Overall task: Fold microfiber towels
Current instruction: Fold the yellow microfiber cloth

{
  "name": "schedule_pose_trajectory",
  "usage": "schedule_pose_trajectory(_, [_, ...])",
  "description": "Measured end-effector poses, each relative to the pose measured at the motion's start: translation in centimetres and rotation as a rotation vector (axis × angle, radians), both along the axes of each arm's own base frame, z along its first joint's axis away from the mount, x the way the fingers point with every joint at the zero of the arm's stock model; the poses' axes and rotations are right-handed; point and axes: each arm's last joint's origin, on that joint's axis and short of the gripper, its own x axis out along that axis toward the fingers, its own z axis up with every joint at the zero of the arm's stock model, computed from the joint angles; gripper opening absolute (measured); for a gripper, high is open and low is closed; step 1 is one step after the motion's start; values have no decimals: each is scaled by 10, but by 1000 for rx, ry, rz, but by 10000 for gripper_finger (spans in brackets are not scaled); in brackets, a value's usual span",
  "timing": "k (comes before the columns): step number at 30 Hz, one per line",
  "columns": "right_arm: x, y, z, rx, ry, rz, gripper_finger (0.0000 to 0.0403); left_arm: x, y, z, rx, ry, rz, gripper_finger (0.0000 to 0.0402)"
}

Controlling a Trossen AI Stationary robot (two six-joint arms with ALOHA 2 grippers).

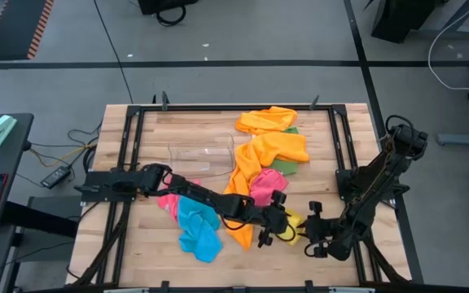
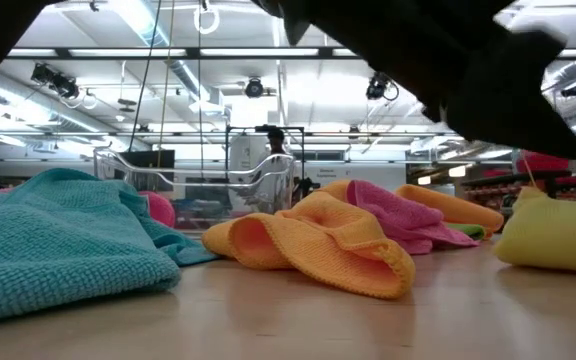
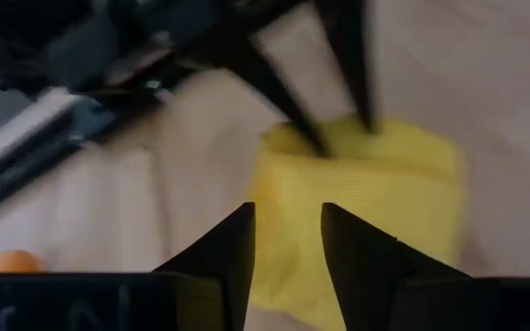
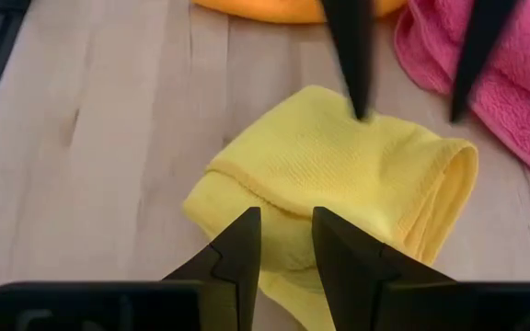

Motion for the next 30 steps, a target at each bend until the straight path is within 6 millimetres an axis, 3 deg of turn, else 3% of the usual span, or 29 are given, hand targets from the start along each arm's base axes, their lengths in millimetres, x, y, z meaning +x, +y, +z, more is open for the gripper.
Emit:
schedule_pose_trajectory(5, [2,-2,0,-3,3,-13,110,-2,-12,-13,-128,44,-19,132])
schedule_pose_trajectory(10, [5,-5,0,-25,-14,-27,115,1,-4,-38,-160,108,38,123])
schedule_pose_trajectory(22, [9,-8,23,-23,-99,-12,227,2,-1,-38,-156,101,38,116])
schedule_pose_trajectory(30, [25,-16,7,-93,-53,-55,231,2,-1,-37,-155,99,36,110])
